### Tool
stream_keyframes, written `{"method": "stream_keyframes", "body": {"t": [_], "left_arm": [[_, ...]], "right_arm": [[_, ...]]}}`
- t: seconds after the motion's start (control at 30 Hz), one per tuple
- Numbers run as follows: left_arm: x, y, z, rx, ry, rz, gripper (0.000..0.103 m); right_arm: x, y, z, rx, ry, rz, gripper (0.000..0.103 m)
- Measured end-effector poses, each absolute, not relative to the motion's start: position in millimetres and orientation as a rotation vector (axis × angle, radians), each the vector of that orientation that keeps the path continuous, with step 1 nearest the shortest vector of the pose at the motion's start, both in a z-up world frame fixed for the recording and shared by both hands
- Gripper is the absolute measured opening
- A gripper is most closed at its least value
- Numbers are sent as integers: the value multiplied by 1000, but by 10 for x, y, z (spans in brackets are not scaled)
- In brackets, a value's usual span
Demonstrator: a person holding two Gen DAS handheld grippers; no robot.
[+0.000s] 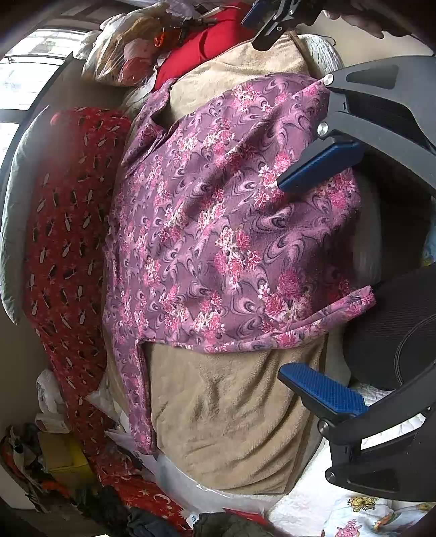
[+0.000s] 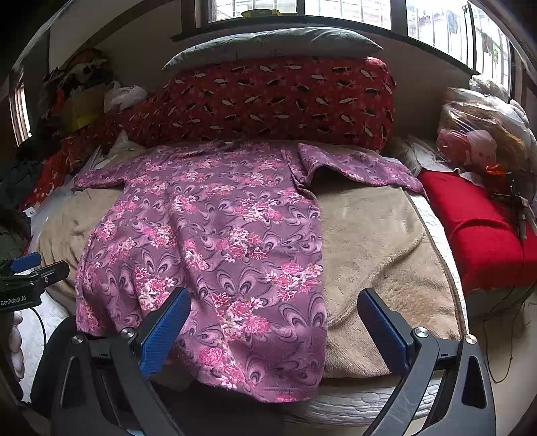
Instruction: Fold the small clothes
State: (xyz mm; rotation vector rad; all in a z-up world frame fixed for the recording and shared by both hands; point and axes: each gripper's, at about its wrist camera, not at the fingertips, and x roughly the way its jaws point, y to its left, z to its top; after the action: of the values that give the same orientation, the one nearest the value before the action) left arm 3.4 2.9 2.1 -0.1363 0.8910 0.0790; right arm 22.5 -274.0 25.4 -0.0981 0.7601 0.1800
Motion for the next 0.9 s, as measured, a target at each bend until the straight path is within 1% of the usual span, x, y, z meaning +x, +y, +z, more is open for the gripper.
{"method": "stream_keyframes", "body": {"t": [0.2, 0.33, 0.43, 0.5, 0.67, 0.77, 0.9], "left_arm": [[64, 29, -12, -104, 873, 91, 102], [145, 108, -79, -136, 939, 93, 102], [237, 352, -173, -216, 1016, 137, 102], [298, 666, -237, -304, 1054, 205, 102], [351, 1134, -439, -406, 1119, 291, 102], [407, 1033, -644, -435, 1195, 209, 102], [493, 598, -867, -330, 1307, 104, 102]], "right_arm": [[246, -2713, 219, -99, 768, 178, 100], [287, -2741, 186, -86, 774, 172, 100], [372, -2856, 118, -56, 804, 153, 100], [430, -2963, 34, -38, 832, 123, 100], [598, -3344, -304, 63, 944, 41, 99], [669, -3443, -516, 107, 1016, 39, 99], [720, -3368, -812, 113, 1122, 96, 97]]}}
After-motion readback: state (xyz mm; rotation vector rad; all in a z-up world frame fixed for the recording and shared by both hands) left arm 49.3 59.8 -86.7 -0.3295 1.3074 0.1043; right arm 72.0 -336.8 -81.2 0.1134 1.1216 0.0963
